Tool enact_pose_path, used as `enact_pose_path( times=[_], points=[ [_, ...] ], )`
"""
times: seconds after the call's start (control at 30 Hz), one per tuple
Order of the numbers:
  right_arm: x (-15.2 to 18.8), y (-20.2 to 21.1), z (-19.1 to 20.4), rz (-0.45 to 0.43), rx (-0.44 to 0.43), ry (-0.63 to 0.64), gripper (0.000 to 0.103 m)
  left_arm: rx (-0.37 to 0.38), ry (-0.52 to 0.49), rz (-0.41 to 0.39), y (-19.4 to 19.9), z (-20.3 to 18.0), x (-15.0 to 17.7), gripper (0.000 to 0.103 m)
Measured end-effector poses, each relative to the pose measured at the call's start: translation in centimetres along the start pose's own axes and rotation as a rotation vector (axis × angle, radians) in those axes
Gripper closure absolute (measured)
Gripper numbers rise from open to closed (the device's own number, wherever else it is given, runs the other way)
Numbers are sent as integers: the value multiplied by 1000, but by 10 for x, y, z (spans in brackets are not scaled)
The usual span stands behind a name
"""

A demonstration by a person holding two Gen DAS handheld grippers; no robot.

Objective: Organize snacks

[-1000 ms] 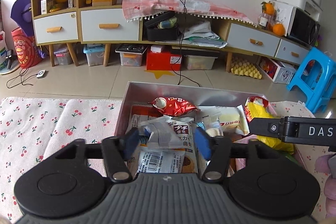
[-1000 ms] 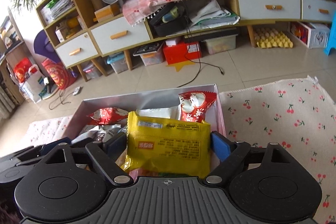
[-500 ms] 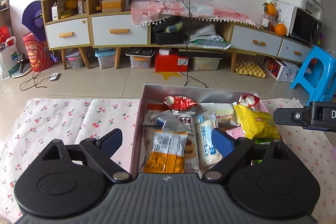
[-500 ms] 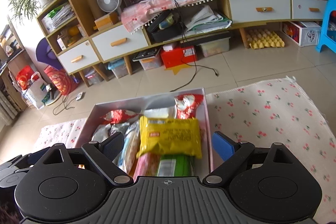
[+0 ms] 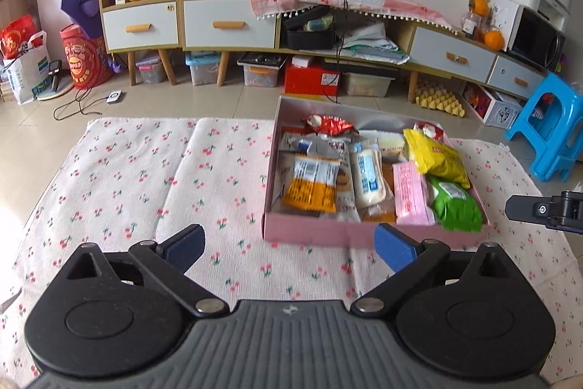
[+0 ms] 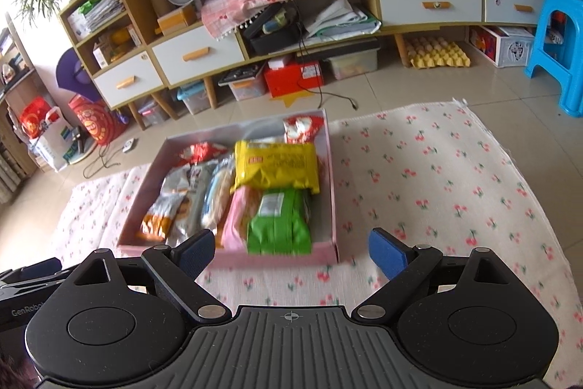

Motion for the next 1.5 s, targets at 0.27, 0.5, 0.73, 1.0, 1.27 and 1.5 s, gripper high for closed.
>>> enact_pose_path(
  times=[0.27, 0.5, 0.73, 1.0, 1.27, 1.5],
  points=[
    [19, 30, 19, 22, 1, 54, 10, -5, 11, 45, 24, 0, 14, 1],
    [36, 52, 40, 31, -14, 84, 10, -21, 3, 68, 41, -3, 27, 1],
    [60, 63, 48, 37, -3, 140, 5, -55, -6, 56, 54, -6, 43, 1],
    [75, 63, 43, 30, 45, 155, 5, -106, -2, 78, 60, -3, 60, 0],
    [77, 64, 42, 24, 50, 150, 5, -118, -6, 75, 67, -1, 62, 0],
    [77, 66, 43, 12, 62, 168, 5, -131, -17, 69, 69, -3, 60, 0]
  ],
)
Point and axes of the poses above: each gripper's, at about its wrist camera, not at the fingertips, and y roughly against the way its jaws point, z to its left, x to its underside, the point moved 7 cm from there along -y, roughly the way its jaws point, and after that the axes turned 13 degrees about -z, right-handed, at the moved point
